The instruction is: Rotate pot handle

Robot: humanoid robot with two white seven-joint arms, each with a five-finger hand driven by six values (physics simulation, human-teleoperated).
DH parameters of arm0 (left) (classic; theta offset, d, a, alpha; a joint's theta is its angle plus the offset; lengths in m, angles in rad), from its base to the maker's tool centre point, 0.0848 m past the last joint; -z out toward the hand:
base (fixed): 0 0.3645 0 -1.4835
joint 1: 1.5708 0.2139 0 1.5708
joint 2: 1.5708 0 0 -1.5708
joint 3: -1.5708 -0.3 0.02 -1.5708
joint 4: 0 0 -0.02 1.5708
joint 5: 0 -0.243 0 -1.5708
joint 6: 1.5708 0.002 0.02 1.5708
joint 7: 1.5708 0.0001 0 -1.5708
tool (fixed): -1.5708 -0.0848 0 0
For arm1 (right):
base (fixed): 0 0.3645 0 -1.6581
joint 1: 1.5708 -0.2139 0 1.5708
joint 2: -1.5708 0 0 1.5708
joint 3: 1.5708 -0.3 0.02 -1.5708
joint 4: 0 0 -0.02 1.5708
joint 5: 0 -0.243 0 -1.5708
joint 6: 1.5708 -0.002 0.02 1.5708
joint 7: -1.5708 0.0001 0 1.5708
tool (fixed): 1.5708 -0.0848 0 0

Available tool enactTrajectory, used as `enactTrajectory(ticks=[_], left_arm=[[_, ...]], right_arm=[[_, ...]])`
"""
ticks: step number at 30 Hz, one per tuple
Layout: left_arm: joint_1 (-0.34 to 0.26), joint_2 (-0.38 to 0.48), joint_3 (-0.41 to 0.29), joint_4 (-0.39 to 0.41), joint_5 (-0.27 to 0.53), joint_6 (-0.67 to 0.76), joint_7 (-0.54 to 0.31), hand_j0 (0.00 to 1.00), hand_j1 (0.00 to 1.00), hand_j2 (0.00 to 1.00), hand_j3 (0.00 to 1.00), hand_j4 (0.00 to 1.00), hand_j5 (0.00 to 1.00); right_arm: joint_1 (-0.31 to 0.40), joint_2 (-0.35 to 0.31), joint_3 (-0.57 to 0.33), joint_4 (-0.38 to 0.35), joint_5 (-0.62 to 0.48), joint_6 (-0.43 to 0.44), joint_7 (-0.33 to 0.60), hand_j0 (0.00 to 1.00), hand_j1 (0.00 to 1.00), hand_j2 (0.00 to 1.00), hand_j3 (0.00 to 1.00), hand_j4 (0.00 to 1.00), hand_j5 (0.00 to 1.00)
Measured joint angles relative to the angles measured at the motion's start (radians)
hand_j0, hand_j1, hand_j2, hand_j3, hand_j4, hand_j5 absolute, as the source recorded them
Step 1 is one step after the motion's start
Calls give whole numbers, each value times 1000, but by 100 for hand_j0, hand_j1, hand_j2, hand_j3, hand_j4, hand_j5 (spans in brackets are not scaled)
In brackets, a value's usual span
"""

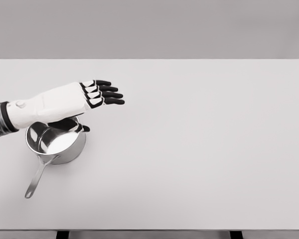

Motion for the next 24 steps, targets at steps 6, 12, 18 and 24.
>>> enactTrajectory(ticks=[6, 12, 18, 24], left_arm=[[0, -2, -25, 0, -16, 0, 3, 100, 100, 100, 100, 100, 100], [15, 13, -41, 0, -20, 0, 3, 100, 100, 100, 100, 100, 100], [43, 28, -47, 0, -21, 0, 5, 100, 100, 100, 100, 100, 100], [92, 58, -49, 0, -23, 0, 2, 100, 100, 100, 100, 100, 100]], right_arm=[[0, 0, 0, 0, 0, 0, 0, 100, 100, 100, 100, 100, 100], [0, 0, 0, 0, 0, 0, 0, 100, 100, 100, 100, 100, 100], [0, 0, 0, 0, 0, 0, 0, 100, 100, 100, 100, 100, 100], [0, 0, 0, 0, 0, 0, 0, 100, 100, 100, 100, 100, 100]])
